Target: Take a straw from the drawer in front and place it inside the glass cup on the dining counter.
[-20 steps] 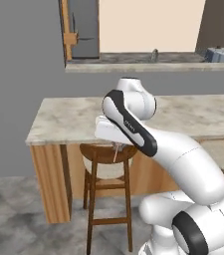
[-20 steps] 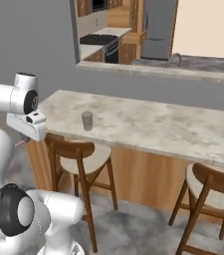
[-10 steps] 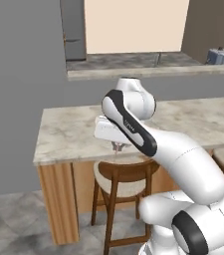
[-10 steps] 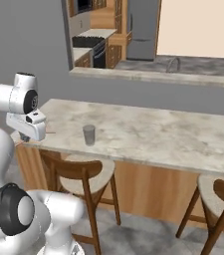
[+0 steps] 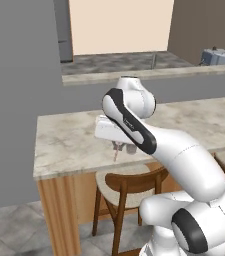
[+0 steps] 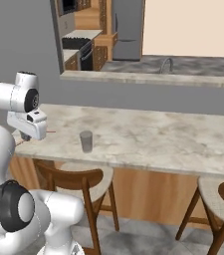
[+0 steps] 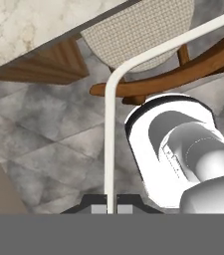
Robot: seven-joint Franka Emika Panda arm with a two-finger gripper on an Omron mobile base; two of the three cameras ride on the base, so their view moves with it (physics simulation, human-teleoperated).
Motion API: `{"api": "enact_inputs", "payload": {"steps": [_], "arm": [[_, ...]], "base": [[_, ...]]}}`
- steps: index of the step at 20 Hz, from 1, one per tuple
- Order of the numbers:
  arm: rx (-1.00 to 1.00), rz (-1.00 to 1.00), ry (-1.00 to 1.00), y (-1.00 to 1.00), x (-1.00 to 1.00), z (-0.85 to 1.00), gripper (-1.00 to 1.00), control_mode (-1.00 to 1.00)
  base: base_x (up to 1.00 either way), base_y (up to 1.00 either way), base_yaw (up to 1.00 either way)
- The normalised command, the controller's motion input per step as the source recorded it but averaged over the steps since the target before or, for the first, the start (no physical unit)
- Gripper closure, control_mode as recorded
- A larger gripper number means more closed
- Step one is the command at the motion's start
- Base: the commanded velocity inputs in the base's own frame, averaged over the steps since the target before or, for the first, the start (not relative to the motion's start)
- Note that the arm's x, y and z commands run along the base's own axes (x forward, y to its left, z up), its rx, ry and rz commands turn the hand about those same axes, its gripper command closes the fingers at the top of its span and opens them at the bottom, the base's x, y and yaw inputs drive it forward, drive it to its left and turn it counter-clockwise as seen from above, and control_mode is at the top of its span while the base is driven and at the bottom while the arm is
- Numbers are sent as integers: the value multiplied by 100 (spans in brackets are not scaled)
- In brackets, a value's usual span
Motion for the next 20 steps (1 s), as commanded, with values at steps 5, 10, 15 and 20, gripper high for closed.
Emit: {"api": "enact_inputs", "payload": {"steps": [5,10,15,20], "arm": [[0,-8,0,7,17,0,100,-100],[0,-14,-2,0,50,5,100,-100],[0,-2,-13,-20,66,10,100,-100],[0,0,-16,-25,52,11,100,-100]], "base": [[26,19,-12],[0,0,0],[0,0,0],[0,0,0]]}}
